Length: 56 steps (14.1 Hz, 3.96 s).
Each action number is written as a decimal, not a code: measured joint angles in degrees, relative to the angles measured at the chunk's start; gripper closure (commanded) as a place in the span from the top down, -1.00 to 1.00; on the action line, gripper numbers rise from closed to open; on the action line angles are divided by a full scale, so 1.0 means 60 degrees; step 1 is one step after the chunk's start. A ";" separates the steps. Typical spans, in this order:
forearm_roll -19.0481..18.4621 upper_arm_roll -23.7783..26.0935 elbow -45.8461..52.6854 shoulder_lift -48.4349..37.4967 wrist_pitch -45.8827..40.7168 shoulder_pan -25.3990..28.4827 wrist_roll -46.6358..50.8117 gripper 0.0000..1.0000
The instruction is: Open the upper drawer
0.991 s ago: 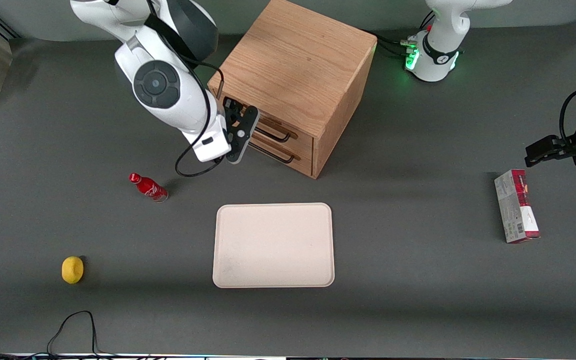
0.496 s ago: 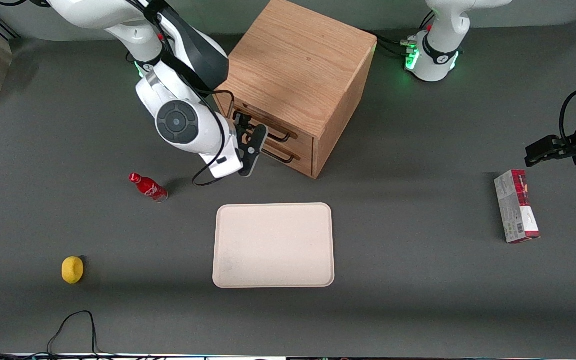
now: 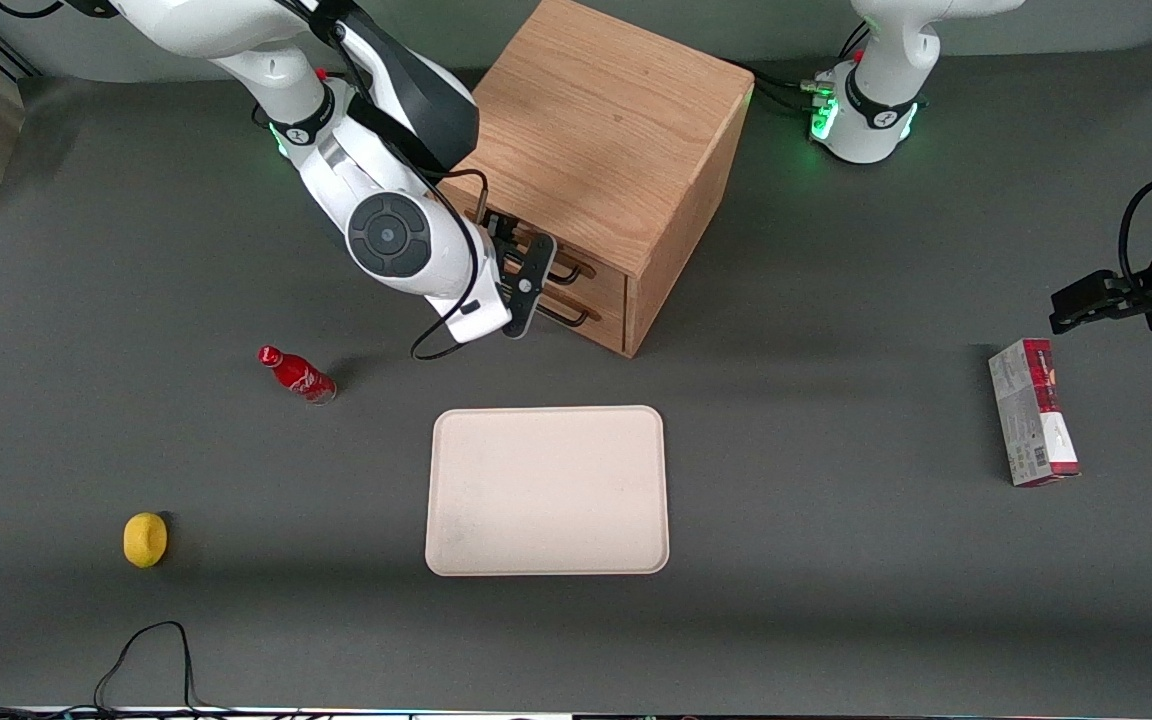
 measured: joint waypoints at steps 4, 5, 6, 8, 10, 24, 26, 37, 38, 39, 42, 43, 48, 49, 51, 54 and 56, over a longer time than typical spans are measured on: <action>0.0003 0.0002 -0.0091 0.0145 0.0449 0.0039 0.0000 1.00; 0.0003 0.0002 -0.0108 0.0211 0.0562 0.0063 0.0000 1.00; 0.0003 0.0002 -0.0116 0.0279 0.0668 0.0078 0.0000 1.00; -0.0037 -0.0002 -0.0117 0.0336 0.0777 0.0079 -0.0003 1.00; -0.0160 0.0002 -0.0102 0.0340 0.0785 0.0086 -0.0003 1.00; -0.1202 -0.1358 0.1725 0.1179 0.0921 -0.0075 -0.0032 1.00; -0.1220 -0.1445 0.1916 0.1285 0.0921 -0.0077 -0.0036 1.00; -0.1789 -0.2292 0.2816 0.1287 0.0932 -0.0164 -0.0039 1.00; -0.2259 -0.2370 0.2970 0.1224 0.0930 -0.0166 -0.0039 1.00; -0.2596 -0.2549 0.3165 0.1110 0.0842 -0.0178 -0.0037 1.00; -0.2547 -0.3152 0.3609 0.0481 -0.0374 -0.0362 0.0335 1.00; -0.2306 -0.3399 0.3638 0.0181 -0.0564 -0.0388 0.0850 1.00; -0.1774 -0.3659 0.2485 -0.1416 -0.1081 -0.0325 0.3962 1.00; -0.1774 -0.3757 0.1990 -0.1803 -0.1080 -0.0305 0.4169 1.00; -0.1773 -0.4143 0.1181 -0.2524 -0.1083 -0.0315 0.4224 1.00; -0.1757 -0.4876 0.0454 -0.3329 -0.1084 -0.0348 0.4227 1.00; -0.1426 -0.5448 0.0097 -0.3689 -0.1077 -0.0348 0.4455 1.00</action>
